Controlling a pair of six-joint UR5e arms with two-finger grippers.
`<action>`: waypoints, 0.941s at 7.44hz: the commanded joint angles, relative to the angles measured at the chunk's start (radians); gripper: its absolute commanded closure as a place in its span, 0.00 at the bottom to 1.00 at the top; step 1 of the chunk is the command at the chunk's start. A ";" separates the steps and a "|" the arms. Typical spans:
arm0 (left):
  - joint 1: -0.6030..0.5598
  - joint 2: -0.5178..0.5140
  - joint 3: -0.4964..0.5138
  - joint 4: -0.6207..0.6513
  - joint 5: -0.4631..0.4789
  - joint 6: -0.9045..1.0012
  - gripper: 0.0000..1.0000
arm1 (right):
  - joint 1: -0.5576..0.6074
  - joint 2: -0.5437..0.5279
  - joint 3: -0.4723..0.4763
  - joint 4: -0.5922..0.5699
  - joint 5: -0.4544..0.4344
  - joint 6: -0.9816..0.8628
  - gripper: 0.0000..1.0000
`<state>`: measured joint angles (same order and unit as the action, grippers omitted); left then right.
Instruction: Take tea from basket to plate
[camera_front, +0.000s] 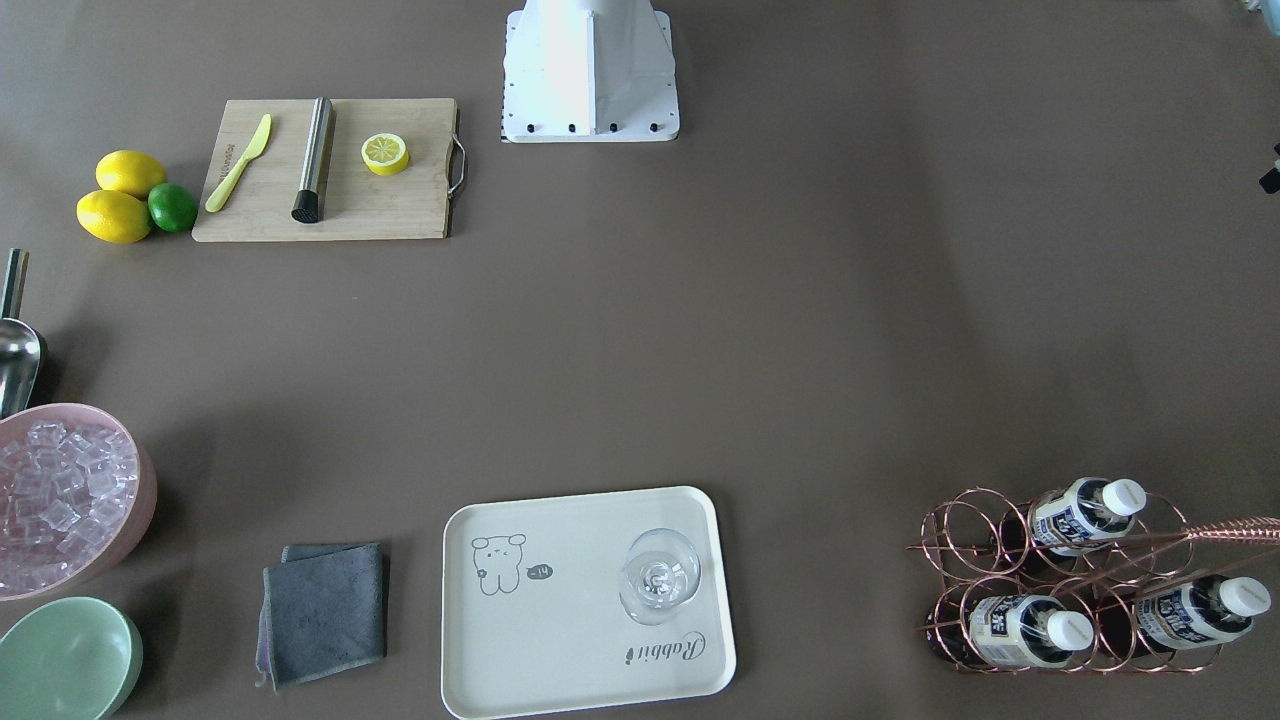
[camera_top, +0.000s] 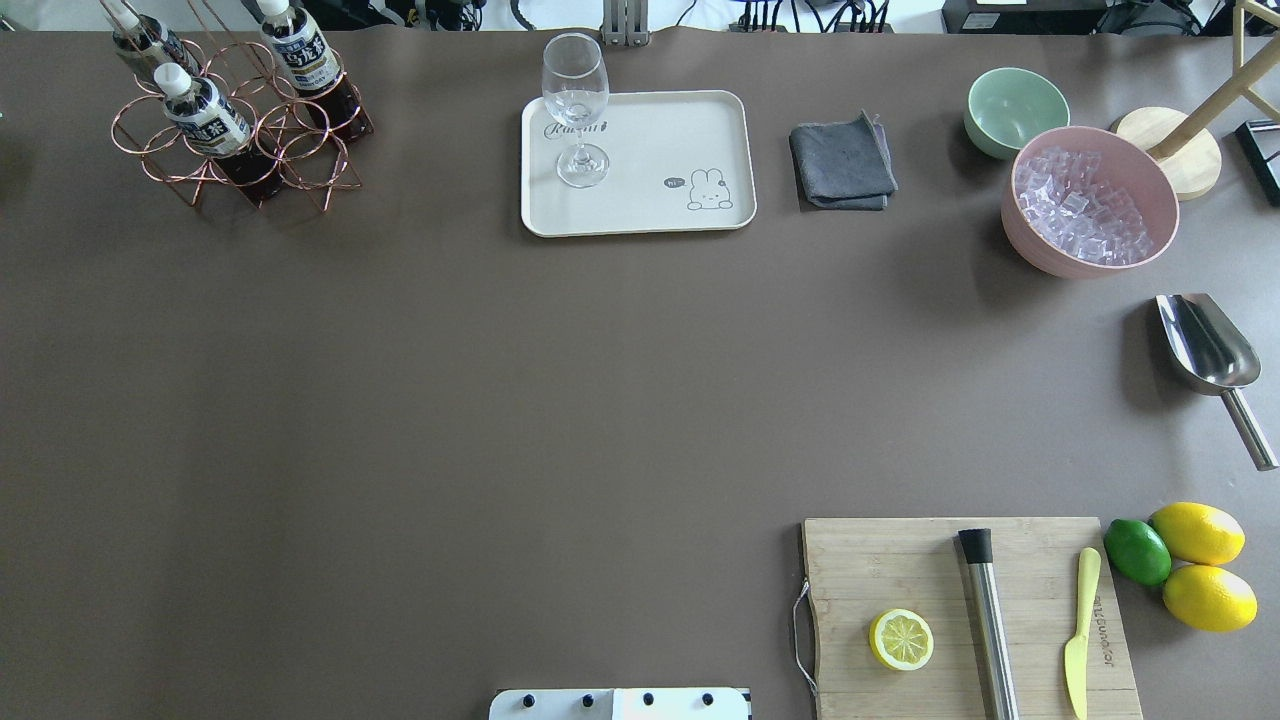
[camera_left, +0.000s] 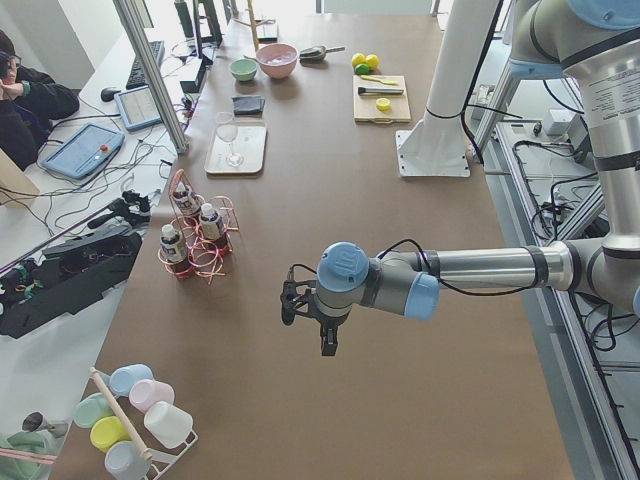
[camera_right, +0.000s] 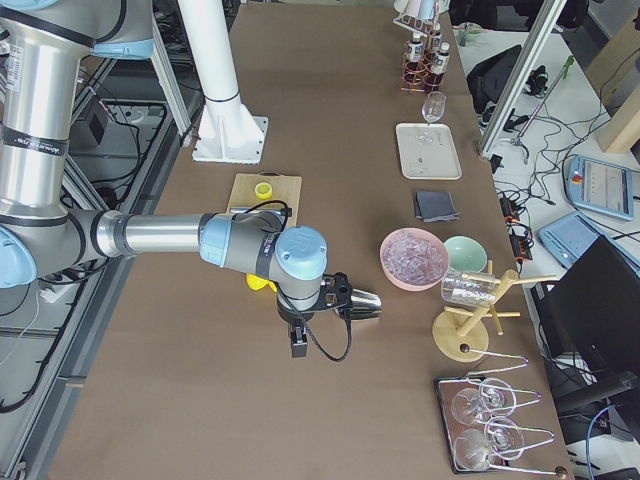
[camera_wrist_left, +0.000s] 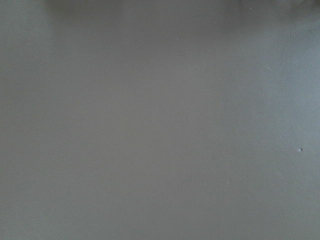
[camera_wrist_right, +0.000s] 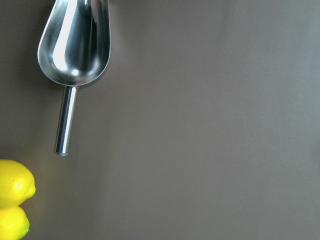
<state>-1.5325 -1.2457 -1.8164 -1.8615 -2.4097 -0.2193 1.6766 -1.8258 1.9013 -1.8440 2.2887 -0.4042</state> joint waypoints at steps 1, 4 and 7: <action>-0.004 0.003 0.012 -0.001 -0.070 0.000 0.02 | 0.000 0.000 0.001 0.000 0.000 -0.005 0.00; -0.023 -0.023 -0.003 -0.012 -0.065 0.020 0.02 | 0.000 0.000 0.002 -0.001 -0.002 -0.005 0.00; -0.023 -0.063 -0.078 -0.005 0.004 0.117 0.02 | 0.000 0.000 0.001 -0.001 -0.002 -0.005 0.00</action>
<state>-1.5554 -1.2910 -1.8434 -1.8681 -2.4613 -0.1372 1.6766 -1.8254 1.9025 -1.8452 2.2873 -0.4095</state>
